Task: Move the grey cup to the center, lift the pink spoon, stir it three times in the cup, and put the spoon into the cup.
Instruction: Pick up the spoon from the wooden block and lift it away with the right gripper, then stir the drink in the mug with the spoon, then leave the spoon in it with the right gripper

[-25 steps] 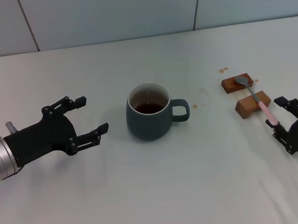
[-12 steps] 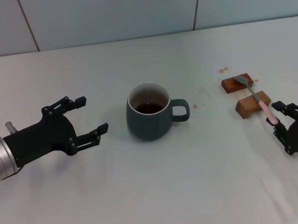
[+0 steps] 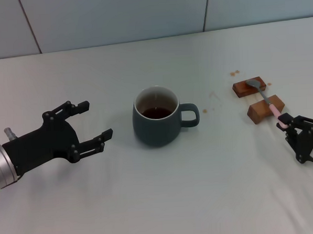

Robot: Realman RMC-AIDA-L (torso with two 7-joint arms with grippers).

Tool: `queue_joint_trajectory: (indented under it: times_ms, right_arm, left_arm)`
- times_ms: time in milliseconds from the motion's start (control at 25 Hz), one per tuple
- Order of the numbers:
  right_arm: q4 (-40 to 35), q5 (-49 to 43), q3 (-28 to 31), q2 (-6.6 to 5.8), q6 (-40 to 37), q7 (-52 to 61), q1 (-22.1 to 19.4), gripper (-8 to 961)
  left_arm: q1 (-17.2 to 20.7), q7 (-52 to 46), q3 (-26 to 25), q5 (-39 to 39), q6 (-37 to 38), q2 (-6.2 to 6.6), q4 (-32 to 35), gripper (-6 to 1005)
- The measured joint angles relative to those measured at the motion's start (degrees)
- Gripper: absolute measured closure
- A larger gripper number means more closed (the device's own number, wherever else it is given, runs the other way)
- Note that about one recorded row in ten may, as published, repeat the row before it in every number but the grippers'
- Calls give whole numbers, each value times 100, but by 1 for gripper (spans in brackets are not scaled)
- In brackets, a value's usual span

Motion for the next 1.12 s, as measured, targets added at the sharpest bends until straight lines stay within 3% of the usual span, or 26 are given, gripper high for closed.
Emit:
queue_joint_trajectory:
  times_ms: [240, 440, 600, 640, 680, 720, 760, 800, 880, 920, 960, 1000, 1040, 1080, 1120]
  right_arm:
    - [-21, 89, 185, 5, -336, -486, -60, 813]
    - [-251, 124, 723, 7, -969, -1108, -130, 840]
    - [-1018, 113, 770, 11, -1470, -1242, -80, 845]
    - [-1354, 98, 721, 10, -1603, -1268, -44, 845]
    - [-2270, 29, 446, 17, -1854, -1302, 31, 845]
    - [-2270, 29, 446, 17, -1854, -1302, 31, 845]
    - [-3243, -37, 1, 28, -1957, -1208, 87, 845]
    - [-3243, -37, 1, 28, -1957, -1208, 87, 845]
    - [-4944, -329, -980, 56, -1867, -715, 121, 846]
    - [-4944, -329, -980, 56, -1867, -715, 121, 846]
    - [-5943, -606, -1545, 52, -1785, -255, 128, 846]
    - [-5943, -606, -1545, 52, -1785, -255, 128, 846]
    - [-6452, -784, -1823, 41, -1777, 51, 129, 846]
    - [-7593, -1202, -2372, 22, -1860, 672, 142, 846]
    - [-7593, -1202, -2372, 22, -1860, 672, 142, 846]
  left_arm:
    - [31, -41, 17, 0, 22, 6, 128, 149]
    - [44, -91, 17, 0, 55, 7, 208, 149]
    - [59, -109, 1, 0, 56, -3, 220, 148]
    - [63, -110, -1, 0, 56, -8, 221, 148]
    - [67, -111, -5, 0, 56, -12, 221, 148]
    - [67, -111, -5, 0, 56, -12, 221, 148]
    - [72, -112, -9, 0, 56, -14, 221, 148]
    - [72, -112, -9, 0, 56, -14, 221, 148]
    - [72, -112, -16, -2, 54, -15, 220, 148]
    - [72, -112, -16, -2, 54, -15, 220, 148]
    - [69, -112, -18, -9, 41, -18, 220, 148]
    - [69, -112, -18, -9, 41, -18, 220, 148]
    - [69, -112, -19, -14, 38, -20, 213, 148]
    - [72, -113, -20, -22, 42, -28, 190, 148]
    - [72, -113, -20, -22, 42, -28, 190, 148]
